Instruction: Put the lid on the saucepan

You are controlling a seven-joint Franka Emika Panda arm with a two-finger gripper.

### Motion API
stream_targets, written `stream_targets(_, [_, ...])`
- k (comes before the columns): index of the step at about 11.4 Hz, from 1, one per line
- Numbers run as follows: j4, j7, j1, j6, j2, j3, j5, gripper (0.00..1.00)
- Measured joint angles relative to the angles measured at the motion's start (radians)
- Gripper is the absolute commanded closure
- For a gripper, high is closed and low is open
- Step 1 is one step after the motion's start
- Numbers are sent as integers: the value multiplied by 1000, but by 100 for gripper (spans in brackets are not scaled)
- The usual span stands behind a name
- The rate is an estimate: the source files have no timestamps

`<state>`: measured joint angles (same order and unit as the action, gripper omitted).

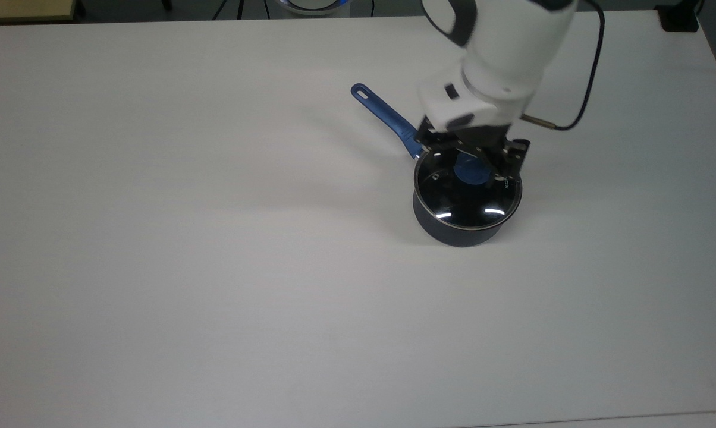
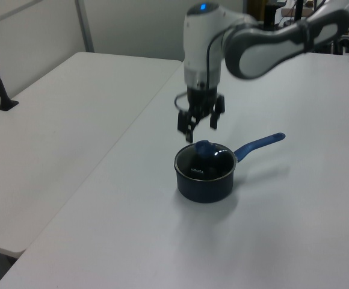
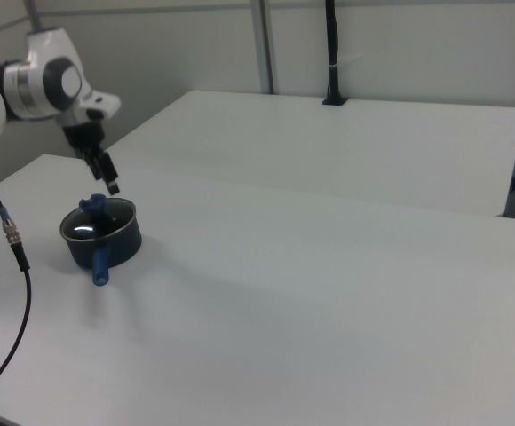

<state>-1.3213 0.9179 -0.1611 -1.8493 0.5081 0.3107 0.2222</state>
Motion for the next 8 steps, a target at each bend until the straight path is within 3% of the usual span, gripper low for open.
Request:
stream_targets(3, [-11,-9,105,168,-147,-1,-1,0])
stream_targets(6, [-98,-210,252,317,-301,-5,-25,0])
stream_targets(7, [-125,-287,292,347,-346,-25,-64,0])
stream_targets(8, [-142,-383,310,373,-389,-78,-115,0])
